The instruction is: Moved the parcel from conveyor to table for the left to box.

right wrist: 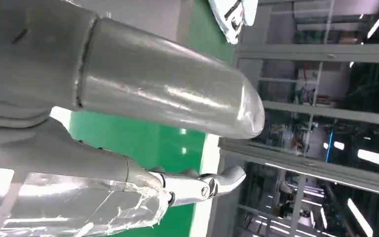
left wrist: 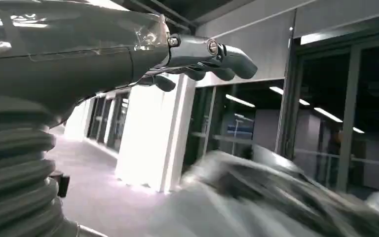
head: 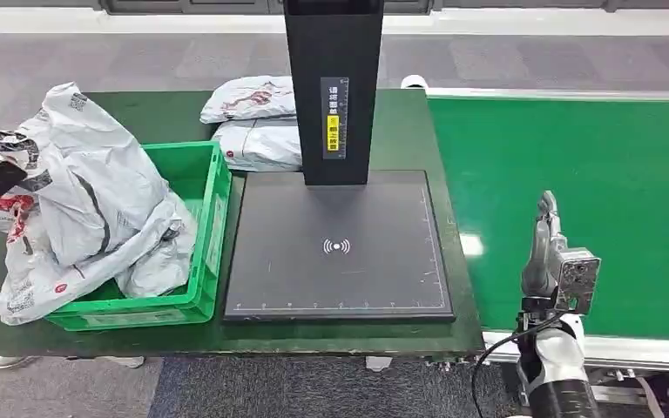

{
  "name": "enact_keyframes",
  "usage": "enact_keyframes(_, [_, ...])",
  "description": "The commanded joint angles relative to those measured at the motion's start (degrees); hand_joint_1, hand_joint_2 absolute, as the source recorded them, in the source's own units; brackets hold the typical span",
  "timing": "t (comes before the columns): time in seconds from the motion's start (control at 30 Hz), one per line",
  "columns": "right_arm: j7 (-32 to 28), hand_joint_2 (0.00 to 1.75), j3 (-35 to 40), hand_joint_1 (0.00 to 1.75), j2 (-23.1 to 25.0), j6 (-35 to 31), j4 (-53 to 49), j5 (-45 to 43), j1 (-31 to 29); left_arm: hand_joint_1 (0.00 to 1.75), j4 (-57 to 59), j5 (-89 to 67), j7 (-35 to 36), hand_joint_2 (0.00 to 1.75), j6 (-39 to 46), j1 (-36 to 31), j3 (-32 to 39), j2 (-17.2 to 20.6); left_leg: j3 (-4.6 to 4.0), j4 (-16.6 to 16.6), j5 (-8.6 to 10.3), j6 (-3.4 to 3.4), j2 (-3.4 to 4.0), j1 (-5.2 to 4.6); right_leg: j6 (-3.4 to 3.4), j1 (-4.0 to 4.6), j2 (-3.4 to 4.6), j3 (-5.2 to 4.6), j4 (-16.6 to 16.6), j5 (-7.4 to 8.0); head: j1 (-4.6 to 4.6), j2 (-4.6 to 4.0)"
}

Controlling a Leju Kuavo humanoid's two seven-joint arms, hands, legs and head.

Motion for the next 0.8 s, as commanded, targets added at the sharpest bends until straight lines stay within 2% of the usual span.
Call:
enact_keyframes(0.03, [-1.86,0.0,5.05,0.0,2.17,-1.22,8.77,1.96,-6.98,0.0,-15.54,11.86,-2.25,1.75,-7.34,10.99,15.06,-4.32,0.47,-0.22,-0.09,0.04,0.23,-0.02,-0.02,0.01,0.06,0.39,-0.19,-0.06,0.02,0.0])
enact_keyframes(0.07, [-1.4,0.0,6.0,0.0,2.86,-1.43,9.13,2.38,-7.75,0.0,-18.31,14.37,-2.3,1.75,-8.79,11.33,15.27,-7.43,0.29,-0.15,-0.04,0.03,0.1,-0.02,-0.05,0.01,-0.02,0.25,-0.13,-0.07,0.0,0.0])
enact_keyframes(0.13, [-1.31,0.0,7.41,0.0,3.52,-2.98,9.01,3.76,-8.48,0.0,-19.79,11.61,0.37,1.75,-8.29,10.21,10.74,-9.29,0.41,-0.22,-0.02,0.05,-0.05,0.0,-0.05,0.04,-0.22,0.42,-0.21,-0.1,0.0,0.0])
enact_keyframes(0.2, [-0.79,0.0,8.23,0.0,3.74,-3.65,7.75,4.34,-8.43,0.0,-16.58,6.28,4.58,1.75,-3.86,5.07,4.82,-8.09,0.3,-0.16,0.02,0.04,-0.26,0.01,-0.05,0.05,-0.41,0.36,-0.17,-0.12,0.0,0.0])
enact_keyframes(0.27, [-0.41,0.0,7.94,0.0,3.75,-3.86,6.73,4.43,-7.94,0.0,-12.38,3.73,5.25,1.75,-3.1,-0.76,1.14,-5.68,0.02,0.04,0.03,0.02,-0.5,0.1,-0.08,0.13,-0.63,0.21,-0.03,-0.13,0.04,0.0])
enact_keyframes(0.37, [-0.3,0.0,6.98,0.0,3.14,-3.74,6.59,4.28,-7.31,0.0,-8.4,3.99,3.89,1.75,-6.57,-5.86,0.14,-3.13,-0.07,0.12,0.02,-0.03,-0.46,0.16,-0.11,0.18,-0.58,0.11,0.02,-0.11,0.02,0.0])
enact_keyframes(0.5, [-0.42,0.0,6.81,0.0,3.11,-3.71,6.72,4.32,-7.27,0.0,-8.38,3.75,2.89,1.75,-6.0,-5.06,-0.01,-2.79,0.13,-0.06,0.07,-0.08,-0.31,0.03,-0.11,0.07,-0.36,0.22,-0.05,-0.03,0.02,0.0])
enact_keyframes(0.57, [-0.64,0.0,6.28,0.0,2.9,-3.66,6.78,4.32,-6.93,0.0,-7.54,5.91,2.37,1.75,-8.14,-6.74,1.27,-2.51,0.18,-0.1,0.06,-0.09,-0.28,0.02,-0.13,0.04,-0.33,0.26,-0.08,-0.02,0.02,0.0])
enact_keyframes(0.63, [-0.82,0.0,5.93,0.0,2.8,-3.41,6.93,4.33,-6.64,0.0,-7.79,5.06,1.69,1.75,-9.53,-7.1,0.01,-0.76,0.21,-0.05,0.03,-0.09,-0.32,0.08,-0.14,0.11,-0.39,0.31,-0.07,-0.07,0.0,0.0])
enact_keyframes(0.77, [-1.2,0.0,5.95,0.0,3.16,-2.76,7.68,4.4,-6.89,0.0,-10.48,8.96,0.32,1.75,-12.76,-4.11,2.38,-1.12,0.29,-0.08,0.0,-0.09,-0.24,0.12,-0.15,0.14,-0.35,0.35,-0.12,-0.08,0.02,0.0])
enact_keyframes(0.8, [-1.2,0.0,6.03,0.0,3.23,-2.56,8.12,4.41,-7.15,0.0,-11.48,7.74,-0.06,1.75,-13.1,-2.97,1.06,-0.65,0.19,-0.08,0.04,-0.1,-0.19,0.07,-0.15,0.08,-0.25,0.19,-0.07,-0.03,0.02,0.0])
